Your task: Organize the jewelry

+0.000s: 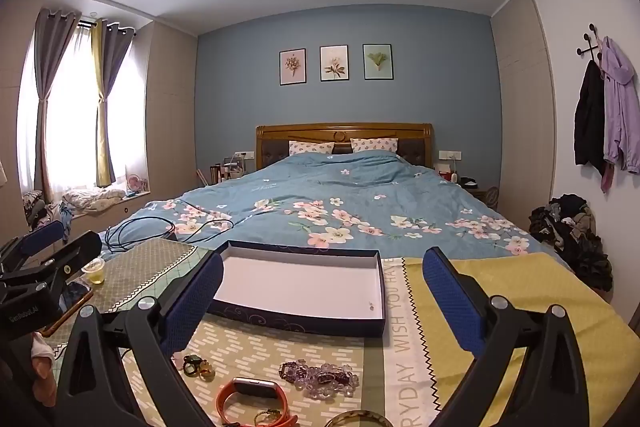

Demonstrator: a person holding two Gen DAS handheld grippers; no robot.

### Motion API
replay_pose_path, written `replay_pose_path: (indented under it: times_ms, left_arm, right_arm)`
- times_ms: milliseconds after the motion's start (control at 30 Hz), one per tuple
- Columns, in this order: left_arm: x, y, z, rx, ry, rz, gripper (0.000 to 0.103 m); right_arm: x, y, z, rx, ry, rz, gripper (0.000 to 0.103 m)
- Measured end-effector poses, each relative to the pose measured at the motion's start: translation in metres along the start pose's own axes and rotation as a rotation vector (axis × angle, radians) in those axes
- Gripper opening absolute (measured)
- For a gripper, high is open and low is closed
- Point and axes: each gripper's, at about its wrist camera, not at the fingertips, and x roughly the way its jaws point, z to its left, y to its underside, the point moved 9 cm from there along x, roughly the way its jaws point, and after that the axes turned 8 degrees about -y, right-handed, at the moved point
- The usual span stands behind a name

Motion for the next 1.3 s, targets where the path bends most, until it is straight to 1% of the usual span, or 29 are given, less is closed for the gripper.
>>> replay_pose_path:
  times_ms: [33, 67, 200, 267, 600, 833, 1300]
  left_arm:
    - [0.0, 0.0, 0.0, -0.003, 0.002, 0.002, 0.098]
    - [-0.001, 0.0, 0.001, -0.005, 0.003, 0.002, 0.098]
    - [0.001, 0.001, -0.001, 0.011, 0.004, 0.024, 0.098]
    - [0.001, 0.001, -0.001, 0.01, 0.002, 0.02, 0.098]
    - [-0.002, -0.003, -0.001, 0.006, 0.002, 0.015, 0.098]
    - [0.001, -0.002, -0.002, 0.007, 0.001, 0.012, 0.098]
    - [-0.002, 0.001, -0.002, 0.007, 0.003, 0.01, 0.098]
  right_arm:
    - [-0.001, -0.001, 0.0, 0.001, 0.001, -0.008, 0.096]
    - [0.001, 0.001, 0.0, -0.001, 0.002, 0.014, 0.096]
    - [0.002, -0.001, 0.0, -0.005, 0.004, 0.006, 0.097]
    - [-0.001, -0.002, 0.001, -0.007, 0.003, -0.006, 0.097]
    - [-0.004, -0.001, 0.006, -0.002, -0.003, -0.008, 0.096]
    - [-0.001, -0.003, -0.004, 0.005, -0.008, -0.013, 0.096]
    - [0.002, -0.001, -0.003, 0.006, -0.013, -0.008, 0.096]
